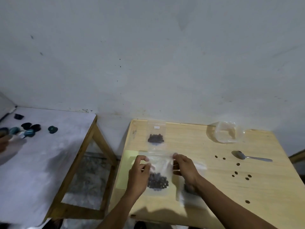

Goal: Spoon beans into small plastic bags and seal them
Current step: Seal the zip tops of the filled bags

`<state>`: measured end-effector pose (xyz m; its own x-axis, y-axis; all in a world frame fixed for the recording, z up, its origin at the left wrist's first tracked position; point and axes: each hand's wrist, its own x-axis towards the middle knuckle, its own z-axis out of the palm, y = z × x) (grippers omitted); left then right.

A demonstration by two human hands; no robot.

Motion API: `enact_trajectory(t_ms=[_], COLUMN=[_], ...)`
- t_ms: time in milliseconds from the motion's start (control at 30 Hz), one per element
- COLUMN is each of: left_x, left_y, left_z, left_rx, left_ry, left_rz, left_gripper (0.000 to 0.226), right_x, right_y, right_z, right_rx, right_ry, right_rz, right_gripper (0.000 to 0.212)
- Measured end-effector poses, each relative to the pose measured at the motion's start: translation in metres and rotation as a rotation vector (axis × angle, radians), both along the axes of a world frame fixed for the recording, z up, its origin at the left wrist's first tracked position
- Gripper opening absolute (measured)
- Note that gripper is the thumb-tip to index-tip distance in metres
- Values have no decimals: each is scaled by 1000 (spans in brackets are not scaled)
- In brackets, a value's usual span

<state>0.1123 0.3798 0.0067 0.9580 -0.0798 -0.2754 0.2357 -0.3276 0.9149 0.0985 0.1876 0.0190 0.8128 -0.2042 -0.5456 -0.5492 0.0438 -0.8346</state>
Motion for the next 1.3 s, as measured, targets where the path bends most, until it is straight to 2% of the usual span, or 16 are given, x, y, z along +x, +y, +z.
enact_trajectory(t_ms=[100,200,300,400,500,600,700,867,1000,1167,1300], left_x=[3,-1,-5,-7,-6,-4,-2,8,23,38,39], left_y=[35,66,91,107,116,116,112,100,77,43,19], left_z=[3,8,15,19,21,24,29,34,42,54,68], left_rx=[6,48,10,45,68,86,79,-4,-95,-127,-158], left_ry=[-22,-53,-46,-49,-76,-96,-100,-89,-92,-113,-174], left_rz=[142,222,279,281,286,288,271,258,232,149,83], left_gripper=[17,11,9,7,9,10,11,7,5,13,15], right_x=[16,28,37,43,46,51,58,61,63,60,58], right_y=[22,43,59,70,77,78,74,64,59,62,61], right_z=[-20,-41,-55,-64,-65,-67,-66,-20,29,59,63], right_rx=[-213,-502,-664,-832,-925,-908,-785,-472,-267,-242,-285], right_ry=[-60,-95,-112,-123,-131,-87,-88,-268,-398,-445,-494], right_rz=[119,409,620,705,711,707,643,366,266,280,163], right_gripper=[25,25,29,31,23,20,10,18,10,14,9])
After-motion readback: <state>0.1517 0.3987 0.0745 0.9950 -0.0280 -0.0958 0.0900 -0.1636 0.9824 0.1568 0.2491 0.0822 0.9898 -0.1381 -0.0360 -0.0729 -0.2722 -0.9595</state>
